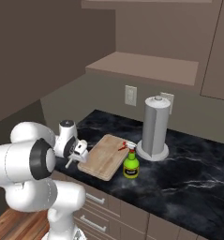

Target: Grab the spray bottle from the cabinet, then place it next to the cutting board for sanitizing. Then grab the dish brush from the countertop next to the sink and place it next to the cutting board.

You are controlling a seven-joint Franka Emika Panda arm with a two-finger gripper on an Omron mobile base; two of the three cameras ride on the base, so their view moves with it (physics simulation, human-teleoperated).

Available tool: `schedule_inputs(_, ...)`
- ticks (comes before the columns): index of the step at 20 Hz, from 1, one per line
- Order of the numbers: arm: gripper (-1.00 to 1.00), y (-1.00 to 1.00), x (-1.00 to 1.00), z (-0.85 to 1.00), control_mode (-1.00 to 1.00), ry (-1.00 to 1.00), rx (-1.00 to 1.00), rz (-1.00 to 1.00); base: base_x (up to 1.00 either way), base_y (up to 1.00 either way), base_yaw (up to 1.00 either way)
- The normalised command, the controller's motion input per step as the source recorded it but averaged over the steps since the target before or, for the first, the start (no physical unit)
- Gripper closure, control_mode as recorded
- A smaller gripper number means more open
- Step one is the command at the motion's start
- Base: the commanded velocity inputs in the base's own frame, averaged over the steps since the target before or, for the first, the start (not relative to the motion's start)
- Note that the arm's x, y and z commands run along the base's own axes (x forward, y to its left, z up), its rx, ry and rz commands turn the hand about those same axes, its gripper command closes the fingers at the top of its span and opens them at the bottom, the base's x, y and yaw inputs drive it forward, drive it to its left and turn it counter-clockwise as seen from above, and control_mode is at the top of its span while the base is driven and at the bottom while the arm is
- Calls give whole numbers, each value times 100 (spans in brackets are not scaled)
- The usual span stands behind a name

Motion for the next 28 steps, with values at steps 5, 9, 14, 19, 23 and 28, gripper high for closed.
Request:
schedule_inputs(5, 100, 10, 29, 0, -100, 0, 0, -1, 0, 0, 0)
schedule_inputs(9, 100, 9, 32, 0, -100, 0, 0, -1, 0, 0, 0)
schedule_inputs(14, -100, 1, 1, 0, -100, -2, 0, 0, 0, 0, 0)
schedule_inputs(19, -100, -14, -22, 1, -100, -4, 3, 0, 0, 0, 0)
schedule_inputs(23, -100, -7, -45, 29, -100, -17, 4, 0, 0, 0, 0)
schedule_inputs(28, -100, 0, -53, 75, -100, -24, 2, 0, 0, 0, 0)
